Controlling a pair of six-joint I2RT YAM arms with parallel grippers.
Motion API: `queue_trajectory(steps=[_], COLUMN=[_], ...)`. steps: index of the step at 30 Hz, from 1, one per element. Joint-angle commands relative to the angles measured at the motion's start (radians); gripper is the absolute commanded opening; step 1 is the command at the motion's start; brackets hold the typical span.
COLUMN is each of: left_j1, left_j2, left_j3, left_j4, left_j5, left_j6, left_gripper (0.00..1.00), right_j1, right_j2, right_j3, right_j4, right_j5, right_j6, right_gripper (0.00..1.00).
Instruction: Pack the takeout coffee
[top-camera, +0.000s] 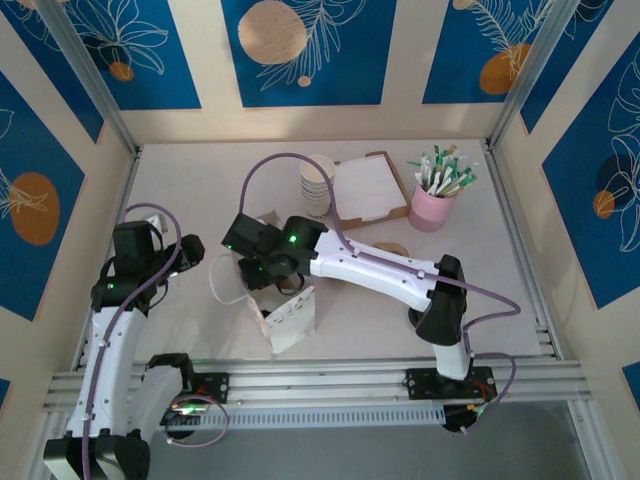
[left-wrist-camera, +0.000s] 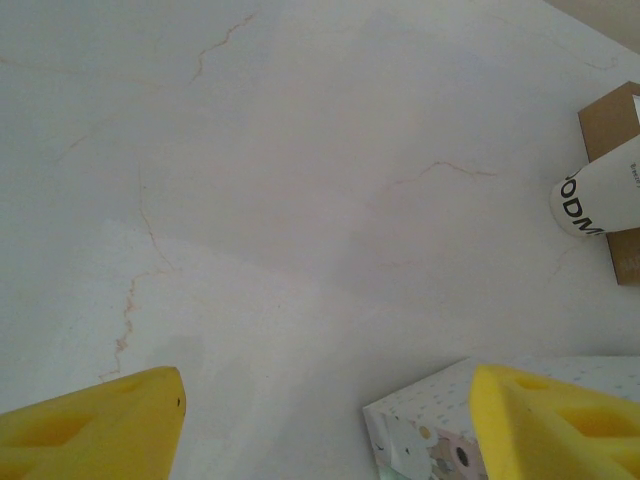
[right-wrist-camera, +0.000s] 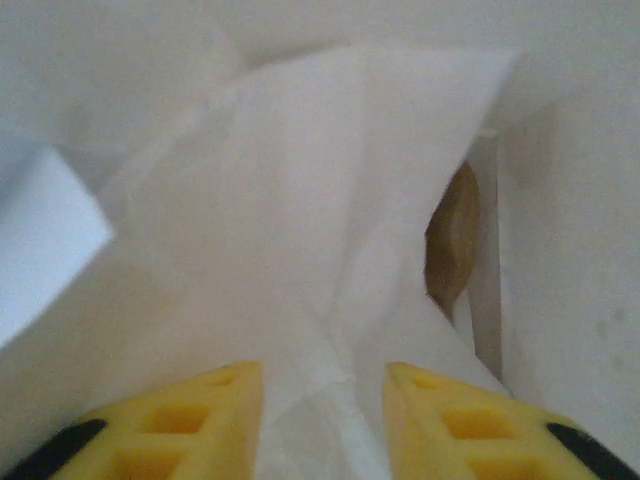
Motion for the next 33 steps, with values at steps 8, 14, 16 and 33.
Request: queue_trajectory(steps=[8, 14, 16, 33], left_j1=[0.012, 0.011, 0.012, 0.012], left_j2=[-0.013, -0.014, -0.015, -0.146], left_j3=[-0.009, -0.013, -0.016, -0.152], left_j4=[0.008, 0.018, 0.024, 0.192], left_j5=[-0.013, -0.007, 0.003, -0.054], left_j6=[0.001, 0.002, 0.002, -0.034], left_gripper=[0.75, 0.76, 0.77, 1.0], right_j1=[0.016, 0.017, 0.023, -0.528], right_j2=[-0.119, -0.27, -0.347, -1.202], right_j3=[0.13, 0.069, 0.025, -1.013], right_j4=[-0.012, 0.146, 0.232, 1.02], right_j5=[0.084, 0.045, 0.067, 0.298], right_j6=[-0.026, -0.147, -0.233, -0.489], right_gripper=[0.67, 0.71, 0.71, 1.0])
